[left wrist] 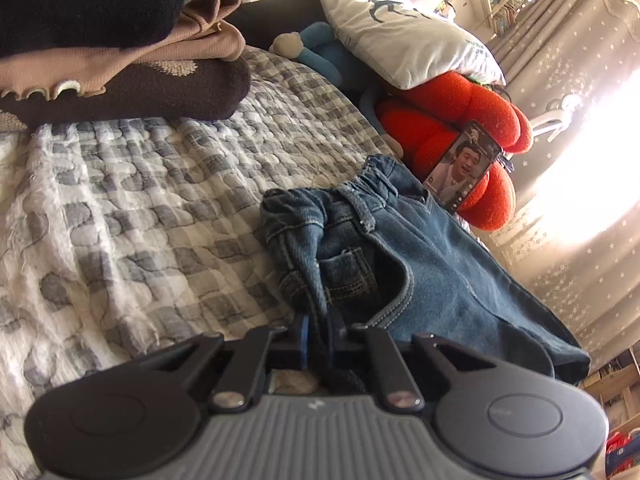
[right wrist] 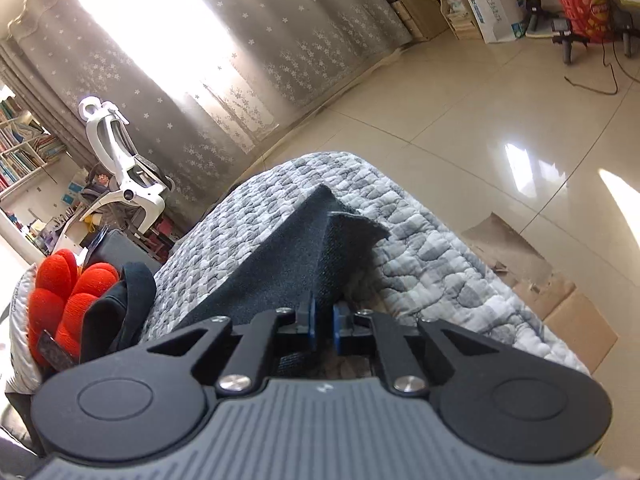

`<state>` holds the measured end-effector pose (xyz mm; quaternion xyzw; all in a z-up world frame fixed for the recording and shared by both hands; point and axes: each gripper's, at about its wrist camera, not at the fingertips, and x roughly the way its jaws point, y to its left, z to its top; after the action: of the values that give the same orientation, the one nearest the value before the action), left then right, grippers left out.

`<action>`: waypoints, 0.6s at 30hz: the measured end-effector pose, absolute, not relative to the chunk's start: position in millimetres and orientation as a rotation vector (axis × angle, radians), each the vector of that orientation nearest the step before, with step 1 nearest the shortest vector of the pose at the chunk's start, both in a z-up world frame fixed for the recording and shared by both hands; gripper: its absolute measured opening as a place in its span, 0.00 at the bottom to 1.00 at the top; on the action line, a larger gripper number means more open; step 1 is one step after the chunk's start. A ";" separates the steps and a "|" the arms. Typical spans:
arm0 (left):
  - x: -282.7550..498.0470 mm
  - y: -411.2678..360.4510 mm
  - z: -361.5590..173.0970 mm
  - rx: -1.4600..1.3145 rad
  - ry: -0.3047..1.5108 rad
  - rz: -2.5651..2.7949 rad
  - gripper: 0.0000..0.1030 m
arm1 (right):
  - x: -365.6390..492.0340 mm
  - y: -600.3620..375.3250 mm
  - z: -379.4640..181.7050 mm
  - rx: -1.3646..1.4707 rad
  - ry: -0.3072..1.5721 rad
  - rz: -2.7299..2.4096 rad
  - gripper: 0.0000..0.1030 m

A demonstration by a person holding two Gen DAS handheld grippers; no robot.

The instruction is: Fold clothes

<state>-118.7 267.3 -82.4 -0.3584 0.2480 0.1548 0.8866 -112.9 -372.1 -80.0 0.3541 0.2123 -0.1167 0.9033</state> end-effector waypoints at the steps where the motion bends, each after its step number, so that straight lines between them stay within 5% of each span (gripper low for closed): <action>1: -119.0 266.0 -80.7 -0.746 0.503 0.331 0.07 | -116.6 -368.9 -73.8 0.716 0.426 -0.246 0.08; 13: -129.2 277.8 -86.9 -0.769 0.565 0.297 0.08 | -141.7 -365.7 -79.9 0.620 0.506 -0.295 0.08; 16: -129.6 280.3 -100.6 -0.759 0.584 0.277 0.14 | -139.7 -364.6 -98.3 0.631 0.542 -0.310 0.08; 18: -132.4 281.5 -98.1 -0.740 0.577 0.266 0.29 | -142.7 -364.1 -99.3 0.632 0.523 -0.315 0.12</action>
<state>-132.4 281.5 -98.1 -0.3556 0.2772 0.1276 0.8834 -142.7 -364.1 -99.3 0.3059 0.2533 -0.1526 0.9050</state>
